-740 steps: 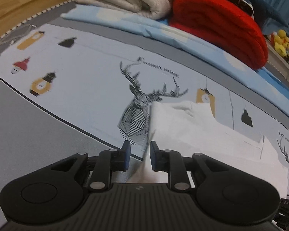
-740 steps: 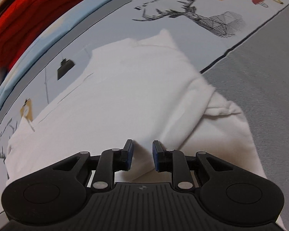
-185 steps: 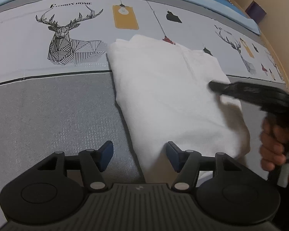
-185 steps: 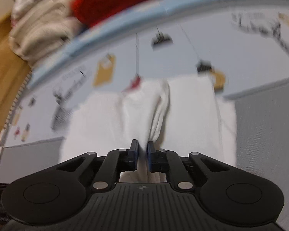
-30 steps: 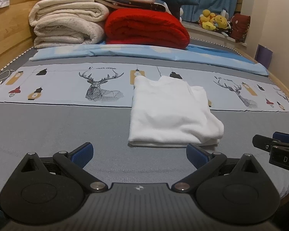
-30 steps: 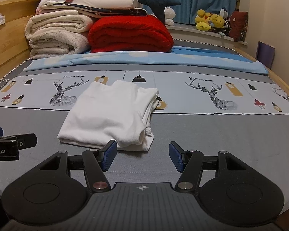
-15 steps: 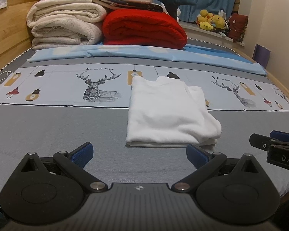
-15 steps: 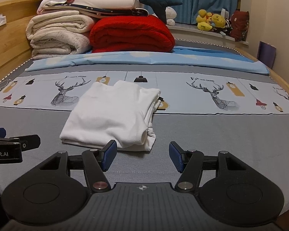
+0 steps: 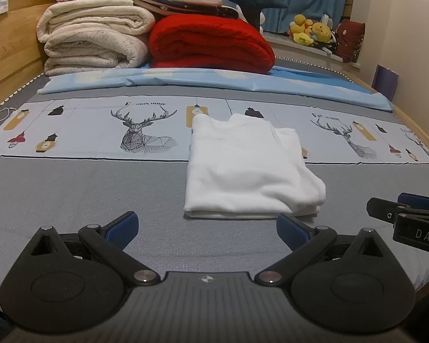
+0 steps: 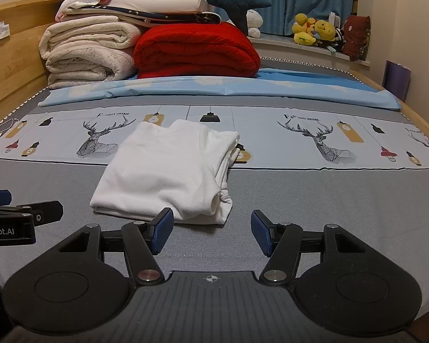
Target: Fold small clothes
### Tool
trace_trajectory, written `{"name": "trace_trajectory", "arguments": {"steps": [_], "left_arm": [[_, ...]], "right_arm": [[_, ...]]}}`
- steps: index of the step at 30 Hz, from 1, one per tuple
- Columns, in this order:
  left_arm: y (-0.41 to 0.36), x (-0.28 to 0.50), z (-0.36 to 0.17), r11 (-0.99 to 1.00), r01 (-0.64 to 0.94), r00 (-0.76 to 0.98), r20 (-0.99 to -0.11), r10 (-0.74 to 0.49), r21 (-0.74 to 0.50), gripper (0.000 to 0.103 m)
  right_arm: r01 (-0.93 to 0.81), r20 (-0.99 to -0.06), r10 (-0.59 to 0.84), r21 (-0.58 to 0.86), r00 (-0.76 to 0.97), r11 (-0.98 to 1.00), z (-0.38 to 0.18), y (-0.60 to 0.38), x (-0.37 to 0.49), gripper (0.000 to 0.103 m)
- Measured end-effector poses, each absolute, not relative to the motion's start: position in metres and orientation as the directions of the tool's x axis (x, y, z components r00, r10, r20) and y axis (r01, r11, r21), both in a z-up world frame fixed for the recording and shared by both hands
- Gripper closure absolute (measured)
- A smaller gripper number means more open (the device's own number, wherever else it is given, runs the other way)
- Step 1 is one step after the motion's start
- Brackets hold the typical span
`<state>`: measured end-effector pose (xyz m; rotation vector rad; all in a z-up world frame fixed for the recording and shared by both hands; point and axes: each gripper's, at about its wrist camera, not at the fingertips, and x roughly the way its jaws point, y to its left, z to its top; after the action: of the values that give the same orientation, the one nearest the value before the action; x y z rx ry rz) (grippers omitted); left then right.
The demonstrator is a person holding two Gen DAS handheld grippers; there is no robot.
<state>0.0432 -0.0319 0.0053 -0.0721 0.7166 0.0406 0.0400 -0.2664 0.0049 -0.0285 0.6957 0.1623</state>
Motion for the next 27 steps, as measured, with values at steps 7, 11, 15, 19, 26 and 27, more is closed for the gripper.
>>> {"name": "trace_trajectory", "arguments": {"steps": [7,11,15,19,26,27], "left_arm": [[-0.0329,0.0427,0.006,0.997,-0.06,0.754,-0.657,0.011,-0.052,0.0],[-0.0332,0.0428,0.0058,0.997,-0.061,0.754,-0.657,0.012,-0.052,0.0],[-0.0334,0.0428,0.0058,0.997,-0.06,0.754,-0.657,0.011,-0.052,0.0],[-0.0336,0.0425,0.0069,0.997,-0.053,0.756,-0.655,0.007,-0.05,0.0],[-0.0339,0.0426,0.0068,0.997,-0.05,0.755,-0.656,0.003,-0.053,0.0],[-0.0339,0.0425,0.0068,0.997,-0.049,0.755,-0.656,0.002,-0.054,0.0]], "right_arm": [[-0.161,-0.641,0.141,0.027,0.754,0.987,0.0048,-0.2668,0.0399,0.041],[-0.162,-0.642,0.142,0.027,0.754,0.986,0.0048,-0.267,0.0398,0.041],[-0.162,-0.642,0.142,0.028,0.754,0.986,0.0049,-0.2671,0.04,0.041],[-0.162,-0.642,0.142,0.028,0.753,0.986,0.005,-0.267,0.0399,0.041],[-0.162,-0.643,0.142,0.028,0.753,0.986,0.0051,-0.2672,0.0401,0.041],[-0.162,-0.643,0.142,0.028,0.753,0.986,0.0052,-0.2671,0.04,0.041]]}}
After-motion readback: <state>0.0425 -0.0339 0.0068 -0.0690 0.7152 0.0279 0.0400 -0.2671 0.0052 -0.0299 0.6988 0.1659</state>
